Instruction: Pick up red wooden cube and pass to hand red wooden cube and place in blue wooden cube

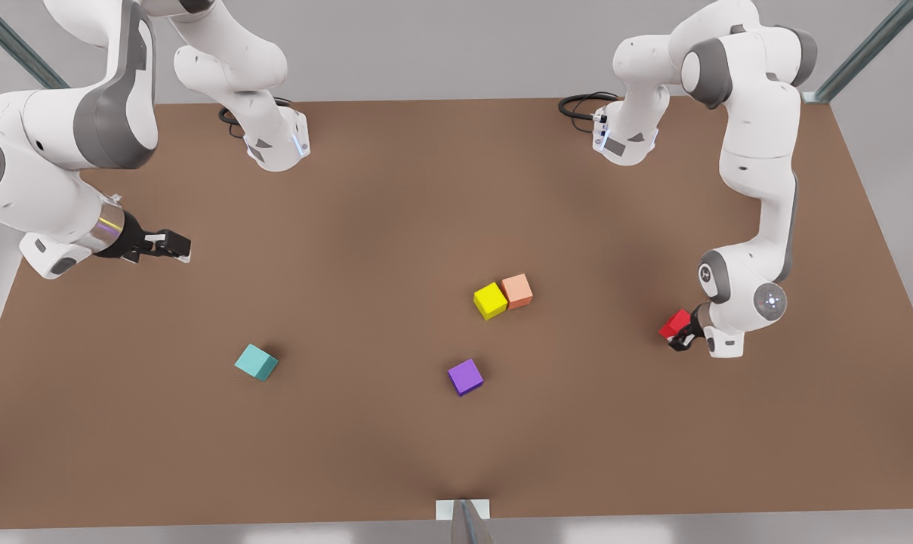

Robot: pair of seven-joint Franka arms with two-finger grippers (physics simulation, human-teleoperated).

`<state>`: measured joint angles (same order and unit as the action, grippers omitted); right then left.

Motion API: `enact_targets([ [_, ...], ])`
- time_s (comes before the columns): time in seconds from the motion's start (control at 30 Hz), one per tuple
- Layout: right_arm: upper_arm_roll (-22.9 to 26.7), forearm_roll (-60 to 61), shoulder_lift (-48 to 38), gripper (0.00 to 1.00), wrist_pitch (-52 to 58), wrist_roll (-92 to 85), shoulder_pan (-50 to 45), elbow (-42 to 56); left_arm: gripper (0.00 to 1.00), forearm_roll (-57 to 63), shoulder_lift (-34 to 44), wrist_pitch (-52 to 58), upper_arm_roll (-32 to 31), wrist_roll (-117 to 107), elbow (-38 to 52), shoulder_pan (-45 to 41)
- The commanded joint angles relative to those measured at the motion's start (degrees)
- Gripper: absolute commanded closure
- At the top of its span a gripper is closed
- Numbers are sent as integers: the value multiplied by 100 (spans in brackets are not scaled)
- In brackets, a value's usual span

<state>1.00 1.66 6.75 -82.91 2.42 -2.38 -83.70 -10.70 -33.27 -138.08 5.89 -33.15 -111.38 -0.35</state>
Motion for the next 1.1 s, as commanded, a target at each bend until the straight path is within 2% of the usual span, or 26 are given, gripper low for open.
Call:
enact_targets([
  [0.0, -4, 1, 2, 0, 3, -22, 1, 3, 49, -99, 93, -9, 0, 231, 11, 8],
  [0.07, 5, 10, 2, 0, 3, -22, 1, 3, 49, -449, 400, 413, -18, -209, 37, -9],
  [0.13, -4, 1, 2, 0, 3, -22, 1, 3, 49, -1496, 418, 1564, -36, -876, 582, -9],
  [0.23, -4, 10, 2, 0, 11, -22, 1, 3, 49, -1461, 119, 3453, -211, -3443, 1733, -36],
  [0.3, -4, 10, 2, 0, 11, -22, 1, -6, 49, -1750, 111, 4069, -369, -4356, 1865, -36],
  [0.37, 5, 10, 11, 0, 3, -22, 1, -6, 49, -2057, 102, 4070, -729, -5419, 1865, -27],
  [0.47, -4, 19, 11, 0, 3, -13, 1, -6, 49, -3420, 58, 3938, -1002, -5984, 1865, -36],
  [0.5, -4, 19, 20, 0, 3, -13, 1, -6, 49, -3789, 67, 3569, -1265, -5975, 1874, -27],
  [0.63, -4, 19, 20, 0, 3, -13, 1, -6, 48, -4282, -416, 3366, -2249, -5669, 2673, -53],
  [0.7, -4, 27, 20, 0, 3, -13, 1, -6, 48, -4343, -566, 3078, -2549, -5579, 2779, -62],
  [0.8, -4, 36, 20, 0, 3, -13, 9, -6, 48, -4739, -724, 2655, -2760, -5580, 2867, -264],
  [1.07, -4, 27, 46, 0, 3, -22, -8, -15, 48, -4792, -1225, 2874, -3147, -5518, 3456, -212],
])
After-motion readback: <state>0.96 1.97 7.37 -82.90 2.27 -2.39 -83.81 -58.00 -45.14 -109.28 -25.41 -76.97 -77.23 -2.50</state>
